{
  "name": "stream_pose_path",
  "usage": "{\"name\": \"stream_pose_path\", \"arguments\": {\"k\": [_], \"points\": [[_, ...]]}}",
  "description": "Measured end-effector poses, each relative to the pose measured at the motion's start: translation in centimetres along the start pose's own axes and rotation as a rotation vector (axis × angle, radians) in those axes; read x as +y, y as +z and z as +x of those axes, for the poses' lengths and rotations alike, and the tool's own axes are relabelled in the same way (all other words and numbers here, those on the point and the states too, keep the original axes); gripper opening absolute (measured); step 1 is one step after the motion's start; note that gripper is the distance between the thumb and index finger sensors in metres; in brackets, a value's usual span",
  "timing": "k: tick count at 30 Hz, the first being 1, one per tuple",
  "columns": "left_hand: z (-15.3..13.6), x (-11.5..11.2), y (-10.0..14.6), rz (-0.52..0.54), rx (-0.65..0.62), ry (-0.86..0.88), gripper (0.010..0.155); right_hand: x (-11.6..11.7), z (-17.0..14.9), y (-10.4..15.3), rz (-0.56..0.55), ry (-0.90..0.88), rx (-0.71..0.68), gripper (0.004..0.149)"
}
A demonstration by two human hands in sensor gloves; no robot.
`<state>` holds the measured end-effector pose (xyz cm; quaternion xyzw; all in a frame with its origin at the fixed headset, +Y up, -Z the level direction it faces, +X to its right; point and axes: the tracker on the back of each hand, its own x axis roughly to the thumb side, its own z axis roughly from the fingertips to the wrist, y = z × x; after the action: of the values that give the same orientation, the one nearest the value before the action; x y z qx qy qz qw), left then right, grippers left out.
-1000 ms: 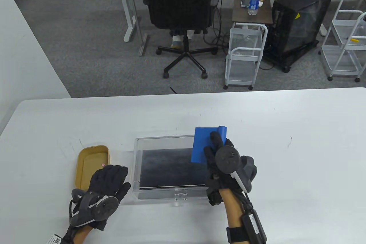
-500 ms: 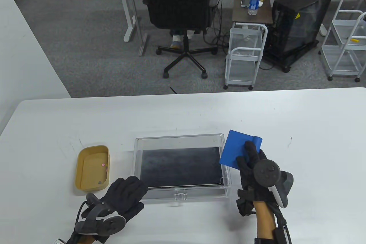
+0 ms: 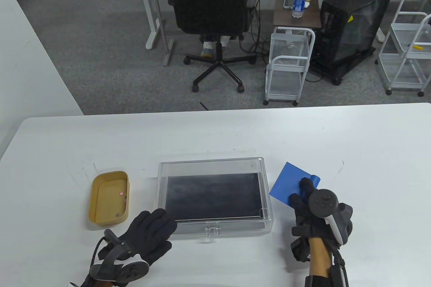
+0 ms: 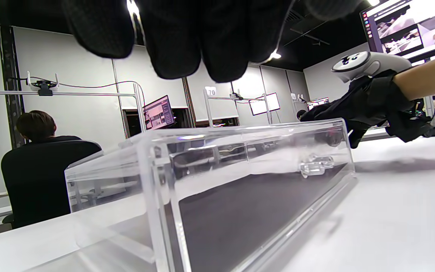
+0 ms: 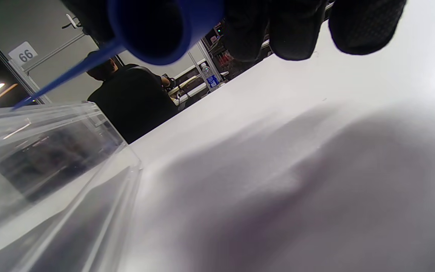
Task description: Scrape buttons from drawer organizer into bento box
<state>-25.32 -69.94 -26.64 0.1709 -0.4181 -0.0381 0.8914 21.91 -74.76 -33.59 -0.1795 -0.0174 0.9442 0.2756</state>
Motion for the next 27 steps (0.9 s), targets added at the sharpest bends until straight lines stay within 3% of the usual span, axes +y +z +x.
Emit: {"name": "stream_pose_path", "arguments": {"k": [4,9,16,23,27], "points": [[0.3,0.0,0.0,0.003,-0.018,-0.008,0.059,0.8,-1.0,-0.4,0.04,0.065,0.06,0.061],[0.4,0.0,0.0,-0.003,-0.02,-0.014,0.059,2.7,-1.4,-0.8,0.193,0.225,0.083,0.062],[0.5,-0.1,0.0,0.004,-0.026,-0.007,0.059,3.6,-0.9,-1.0,0.252,0.309,0.085,0.061],[0.4,-0.1,0.0,-0.001,-0.023,0.002,0.059,3.4,-0.7,-0.9,0.28,0.3,0.084,0.06],[0.4,-0.1,0.0,0.003,-0.021,0.003,0.059,1.9,0.2,-0.6,0.198,0.269,0.051,0.061]]}}
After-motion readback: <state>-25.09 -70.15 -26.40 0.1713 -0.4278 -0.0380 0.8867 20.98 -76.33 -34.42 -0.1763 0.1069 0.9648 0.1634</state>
